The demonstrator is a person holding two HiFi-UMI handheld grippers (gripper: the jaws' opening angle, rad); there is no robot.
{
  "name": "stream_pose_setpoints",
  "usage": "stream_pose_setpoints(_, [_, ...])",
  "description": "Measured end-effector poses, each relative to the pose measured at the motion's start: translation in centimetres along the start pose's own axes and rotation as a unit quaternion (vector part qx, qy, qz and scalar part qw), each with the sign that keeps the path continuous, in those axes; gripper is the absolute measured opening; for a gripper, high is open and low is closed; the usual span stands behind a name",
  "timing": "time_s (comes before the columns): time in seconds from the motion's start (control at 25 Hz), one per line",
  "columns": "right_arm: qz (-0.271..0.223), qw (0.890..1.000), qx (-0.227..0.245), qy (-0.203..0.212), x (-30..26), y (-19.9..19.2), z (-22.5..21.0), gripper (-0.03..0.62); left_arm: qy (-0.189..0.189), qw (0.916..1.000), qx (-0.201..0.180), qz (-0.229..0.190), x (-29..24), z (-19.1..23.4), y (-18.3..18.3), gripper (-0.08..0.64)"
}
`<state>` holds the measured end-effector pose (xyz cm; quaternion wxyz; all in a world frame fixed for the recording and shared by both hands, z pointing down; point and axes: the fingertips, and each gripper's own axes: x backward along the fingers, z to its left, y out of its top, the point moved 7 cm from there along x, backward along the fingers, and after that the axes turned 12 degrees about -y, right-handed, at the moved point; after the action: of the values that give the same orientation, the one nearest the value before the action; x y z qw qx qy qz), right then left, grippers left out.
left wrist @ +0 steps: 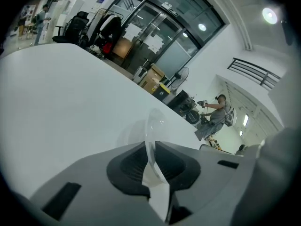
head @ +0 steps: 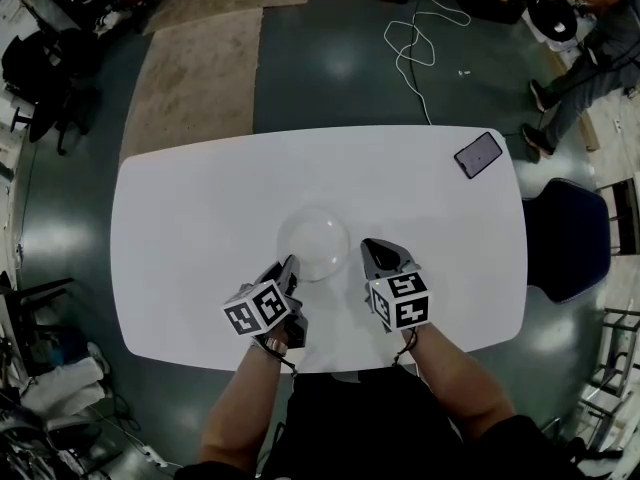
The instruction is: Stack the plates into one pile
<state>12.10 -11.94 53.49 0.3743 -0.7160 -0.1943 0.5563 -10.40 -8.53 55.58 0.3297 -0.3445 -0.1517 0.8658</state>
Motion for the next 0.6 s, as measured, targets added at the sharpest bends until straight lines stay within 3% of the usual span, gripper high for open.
stream_pose_setpoints(0.6, [0.004, 1.0, -0.01, -0.009, -0.32, -0.4, 0.02, 0.018, 0.065, 0.9911, -0.102, 0.056, -0.86, 0.2, 0.2, 0.132])
